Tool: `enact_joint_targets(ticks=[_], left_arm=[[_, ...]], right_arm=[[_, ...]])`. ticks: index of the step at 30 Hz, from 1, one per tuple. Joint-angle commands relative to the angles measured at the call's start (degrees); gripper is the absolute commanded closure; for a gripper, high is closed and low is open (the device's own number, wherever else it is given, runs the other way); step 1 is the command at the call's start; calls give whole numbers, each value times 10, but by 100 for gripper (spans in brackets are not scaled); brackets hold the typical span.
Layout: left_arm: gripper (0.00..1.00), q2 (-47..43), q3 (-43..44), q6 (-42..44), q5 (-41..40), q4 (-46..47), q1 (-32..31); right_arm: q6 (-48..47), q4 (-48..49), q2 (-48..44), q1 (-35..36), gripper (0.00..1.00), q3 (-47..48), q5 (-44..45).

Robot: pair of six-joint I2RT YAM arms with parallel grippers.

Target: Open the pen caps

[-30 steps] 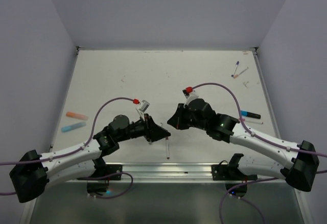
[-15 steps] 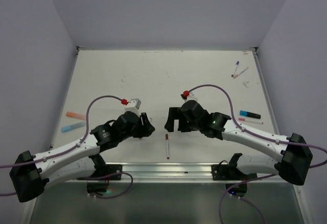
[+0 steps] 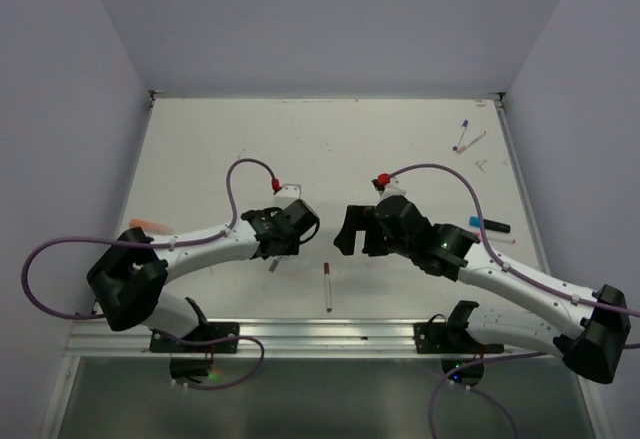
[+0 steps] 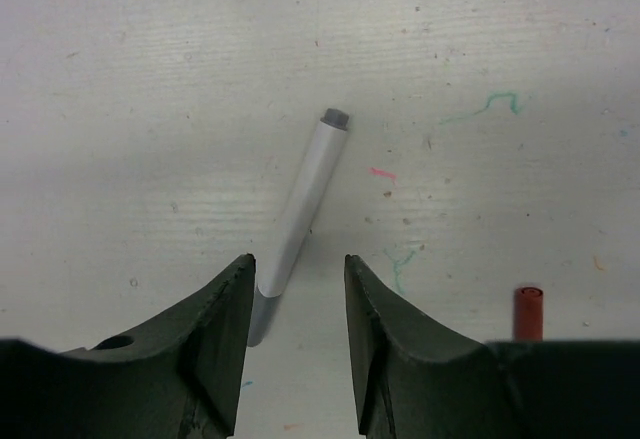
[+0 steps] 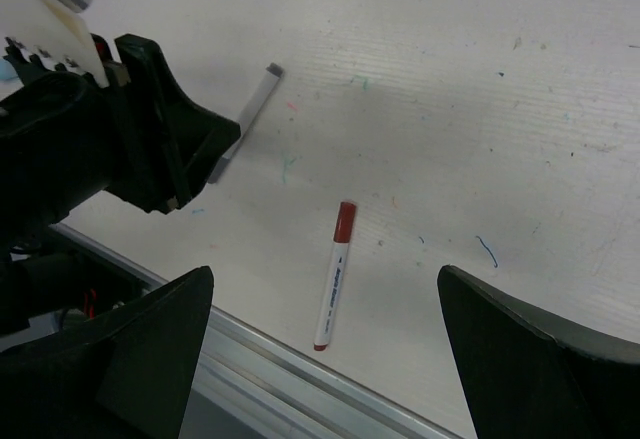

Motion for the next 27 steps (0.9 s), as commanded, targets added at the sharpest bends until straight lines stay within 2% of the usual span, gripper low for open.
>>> enact_joint_targets(ticks=[1, 4, 12, 22, 24, 27], left_arm=[[57, 19, 22, 41, -34, -6, 4], [62, 28, 13, 68, -6, 25, 19], [64, 19, -25, 139, 80, 114, 60], [68, 81, -17, 156, 124, 124, 64], [71, 93, -16, 153, 122, 119, 64], [83, 117, -21, 149, 130, 123, 64]], right_arm=[[-17, -13, -38, -7, 1, -6, 26], [-23, -14, -58, -12, 1, -8, 26], [-27, -14, -71, -12, 1, -15, 12], [-25, -10, -71, -12, 1, -27, 8], [-27, -10, -71, -12, 1, -26, 8], [-27, -11, -70, -12, 1, -26, 7]])
